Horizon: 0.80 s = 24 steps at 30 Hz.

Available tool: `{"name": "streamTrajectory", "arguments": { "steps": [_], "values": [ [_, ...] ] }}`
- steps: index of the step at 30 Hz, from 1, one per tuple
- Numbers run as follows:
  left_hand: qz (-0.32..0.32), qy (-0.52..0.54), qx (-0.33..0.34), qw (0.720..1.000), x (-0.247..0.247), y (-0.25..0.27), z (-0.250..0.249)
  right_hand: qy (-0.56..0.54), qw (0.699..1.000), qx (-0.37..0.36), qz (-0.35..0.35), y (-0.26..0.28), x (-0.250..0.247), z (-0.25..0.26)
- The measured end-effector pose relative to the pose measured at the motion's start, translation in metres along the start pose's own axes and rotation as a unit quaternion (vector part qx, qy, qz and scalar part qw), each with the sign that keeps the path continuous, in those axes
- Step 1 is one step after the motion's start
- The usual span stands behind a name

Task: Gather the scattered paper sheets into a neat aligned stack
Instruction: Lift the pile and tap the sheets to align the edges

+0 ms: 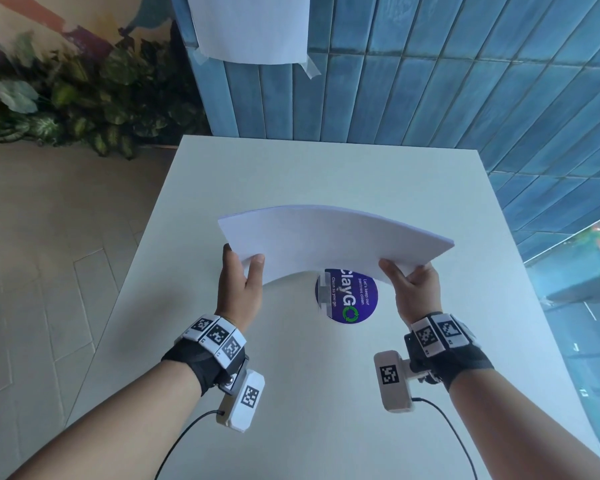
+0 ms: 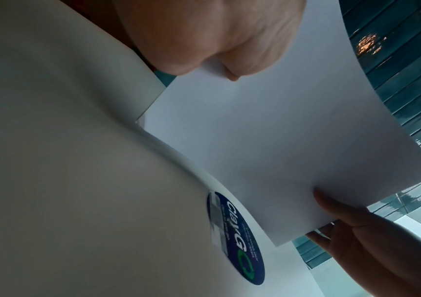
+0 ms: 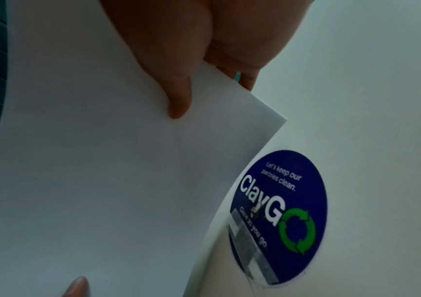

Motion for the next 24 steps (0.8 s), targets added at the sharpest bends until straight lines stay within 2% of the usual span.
{"name": "streamTrajectory", "arguments": {
  "steps": [6,14,20,24],
  "values": [
    [0.029,-0.017,-0.016,0.999,0.003,0.002,0.014,0.062,0.997,0.022,0.028,0.005,0.007,-0.013],
    [0.020,0.015,0.004,1.000,0.001,0.001,0.009,0.071,0.997,0.025,0.013,0.004,0.005,-0.017],
    [0.044,-0.011,-0.047,0.998,0.010,0.008,0.030,0.077,0.996,0.049,0.022,0.007,0.007,-0.024],
    [0.043,-0.012,-0.043,0.998,0.011,0.003,0.033,0.103,0.993,0.051,0.029,0.005,0.006,-0.021]
  ]
}}
Point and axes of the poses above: each hand's wrist, its own y-axis away from the middle knuckle, its own x-axis out of the palm, z = x × y, the point moved 9 cm from there along -y, towards the middle knuckle, and after that the axes turned 9 degrees about z, right-handed, at the moved point
